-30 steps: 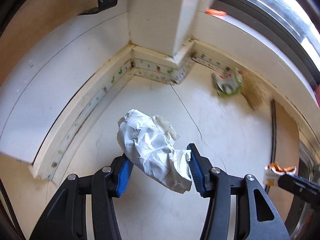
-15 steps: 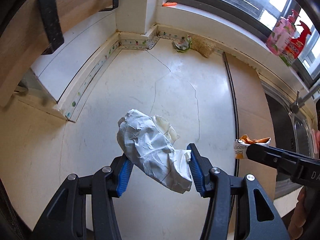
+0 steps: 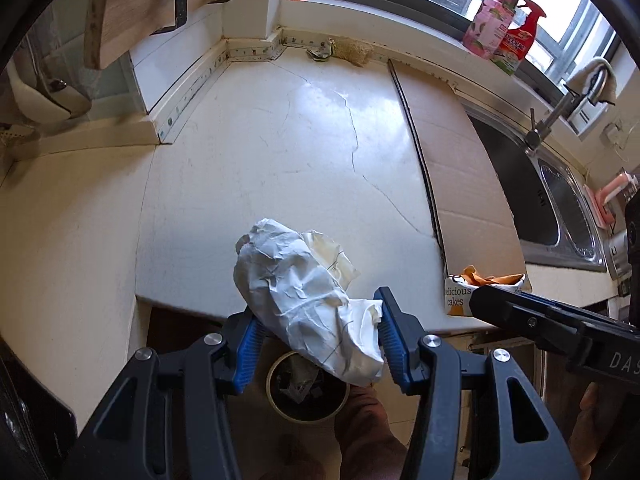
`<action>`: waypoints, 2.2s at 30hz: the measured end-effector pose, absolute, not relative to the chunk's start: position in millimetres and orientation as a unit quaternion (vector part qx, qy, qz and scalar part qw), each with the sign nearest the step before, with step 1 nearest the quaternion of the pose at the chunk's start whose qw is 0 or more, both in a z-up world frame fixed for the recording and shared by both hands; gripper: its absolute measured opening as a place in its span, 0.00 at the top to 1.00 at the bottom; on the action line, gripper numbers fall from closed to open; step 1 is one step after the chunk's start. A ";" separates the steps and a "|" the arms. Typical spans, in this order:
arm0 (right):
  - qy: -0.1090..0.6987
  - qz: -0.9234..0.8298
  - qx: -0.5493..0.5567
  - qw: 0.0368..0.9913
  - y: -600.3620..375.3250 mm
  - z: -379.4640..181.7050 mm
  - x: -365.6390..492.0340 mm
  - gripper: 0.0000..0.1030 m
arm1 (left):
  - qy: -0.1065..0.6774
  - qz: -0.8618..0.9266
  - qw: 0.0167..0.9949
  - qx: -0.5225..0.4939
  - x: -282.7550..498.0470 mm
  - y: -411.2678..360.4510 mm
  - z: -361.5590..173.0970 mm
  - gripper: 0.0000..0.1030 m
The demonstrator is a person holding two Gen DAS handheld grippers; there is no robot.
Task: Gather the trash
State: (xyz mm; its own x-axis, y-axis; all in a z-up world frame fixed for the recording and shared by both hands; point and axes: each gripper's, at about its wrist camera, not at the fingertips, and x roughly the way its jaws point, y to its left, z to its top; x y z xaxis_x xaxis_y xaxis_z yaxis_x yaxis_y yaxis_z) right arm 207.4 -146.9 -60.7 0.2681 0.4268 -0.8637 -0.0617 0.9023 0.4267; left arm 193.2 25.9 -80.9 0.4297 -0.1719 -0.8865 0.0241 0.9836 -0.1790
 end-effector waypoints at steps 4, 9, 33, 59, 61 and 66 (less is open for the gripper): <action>0.593 0.137 0.162 0.777 -150.0 -69.8 170.3 0.51 | 0.540 -0.077 0.836 -0.059 161.2 17.5 -97.1 0.50; 0.616 0.114 0.176 0.760 -162.0 -89.3 133.0 0.51 | 0.554 -0.111 0.823 -0.056 124.8 6.4 -124.5 0.50; 0.725 0.053 0.176 0.664 -201.6 -417.7 70.8 0.51 | 0.658 -0.124 0.742 -0.025 85.1 -5.8 -437.4 0.46; 0.709 0.064 0.211 0.670 -183.3 -419.9 79.1 0.43 | 0.653 -0.101 0.750 -0.024 77.7 16.4 -428.8 0.06; 0.704 0.063 0.208 0.676 -181.5 -402.4 78.1 0.43 | 0.648 -0.101 0.754 -0.026 76.4 15.3 -410.5 0.06; 0.700 0.057 0.202 0.683 -180.7 -370.0 76.2 0.43 | 0.640 -0.101 0.761 -0.025 70.2 12.5 -367.9 0.06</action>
State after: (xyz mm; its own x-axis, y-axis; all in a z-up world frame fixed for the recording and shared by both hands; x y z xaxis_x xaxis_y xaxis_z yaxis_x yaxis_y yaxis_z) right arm 76.2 -180.7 -370.0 0.0145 0.3599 -0.9329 0.2053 0.9120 0.3550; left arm 70.2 12.5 -367.9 0.1597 -0.1847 -0.9697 0.1217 0.9785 -0.1663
